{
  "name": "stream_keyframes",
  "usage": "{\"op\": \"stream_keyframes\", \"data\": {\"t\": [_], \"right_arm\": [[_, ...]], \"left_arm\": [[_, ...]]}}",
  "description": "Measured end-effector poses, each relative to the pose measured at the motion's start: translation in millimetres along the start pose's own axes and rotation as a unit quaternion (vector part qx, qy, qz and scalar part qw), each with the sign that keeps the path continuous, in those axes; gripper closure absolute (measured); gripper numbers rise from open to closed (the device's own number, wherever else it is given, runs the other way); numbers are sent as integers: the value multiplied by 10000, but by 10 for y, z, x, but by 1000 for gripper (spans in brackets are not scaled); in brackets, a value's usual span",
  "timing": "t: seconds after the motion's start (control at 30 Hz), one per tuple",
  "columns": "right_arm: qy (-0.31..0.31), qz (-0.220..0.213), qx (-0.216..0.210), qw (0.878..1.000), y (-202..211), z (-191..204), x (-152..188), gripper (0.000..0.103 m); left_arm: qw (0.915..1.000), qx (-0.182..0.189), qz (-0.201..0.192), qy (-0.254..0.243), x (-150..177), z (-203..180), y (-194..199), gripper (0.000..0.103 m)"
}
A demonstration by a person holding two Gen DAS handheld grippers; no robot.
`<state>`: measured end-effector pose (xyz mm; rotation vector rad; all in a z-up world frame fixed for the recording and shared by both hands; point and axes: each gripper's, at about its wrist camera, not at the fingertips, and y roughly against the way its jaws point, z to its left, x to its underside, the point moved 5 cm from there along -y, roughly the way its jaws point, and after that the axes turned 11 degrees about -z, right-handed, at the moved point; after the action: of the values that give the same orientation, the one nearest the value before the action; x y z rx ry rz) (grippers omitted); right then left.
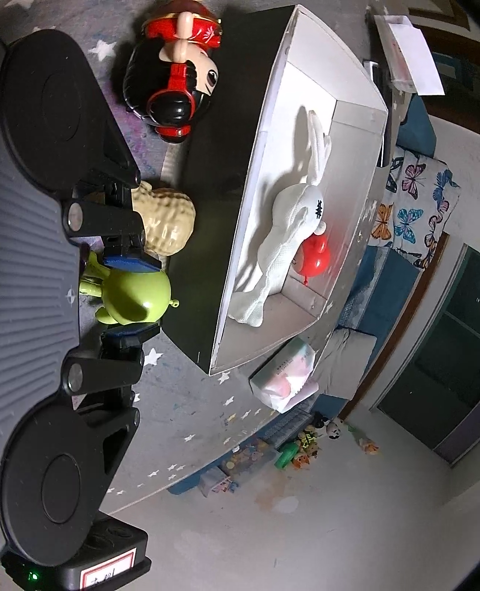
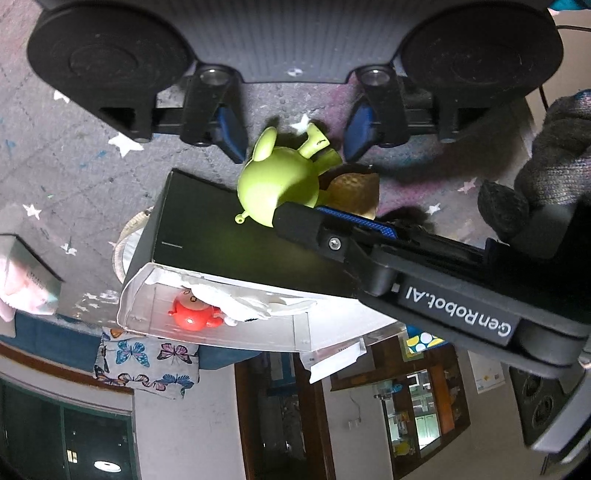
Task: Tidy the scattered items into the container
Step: 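Close the left gripper on the green alien toy's head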
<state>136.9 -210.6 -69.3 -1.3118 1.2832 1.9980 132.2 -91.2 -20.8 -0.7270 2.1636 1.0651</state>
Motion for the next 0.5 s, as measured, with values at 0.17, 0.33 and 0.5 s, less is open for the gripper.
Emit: {"op": "stream_keyframes", "data": {"t": [0.17, 0.33, 0.5], "right_arm": [[-4, 1, -11, 10000, 22, 4, 5, 51], [-135, -2, -2, 9999, 55, -20, 11, 60], [-177, 3, 30, 9998, 143, -72, 17, 62]], "left_arm": [[9999, 34, 19, 120, 1, 5, 13, 70], [9992, 84, 177, 343, 29, 32, -6, 70], [9982, 179, 344, 453, 122, 18, -54, 70]]}}
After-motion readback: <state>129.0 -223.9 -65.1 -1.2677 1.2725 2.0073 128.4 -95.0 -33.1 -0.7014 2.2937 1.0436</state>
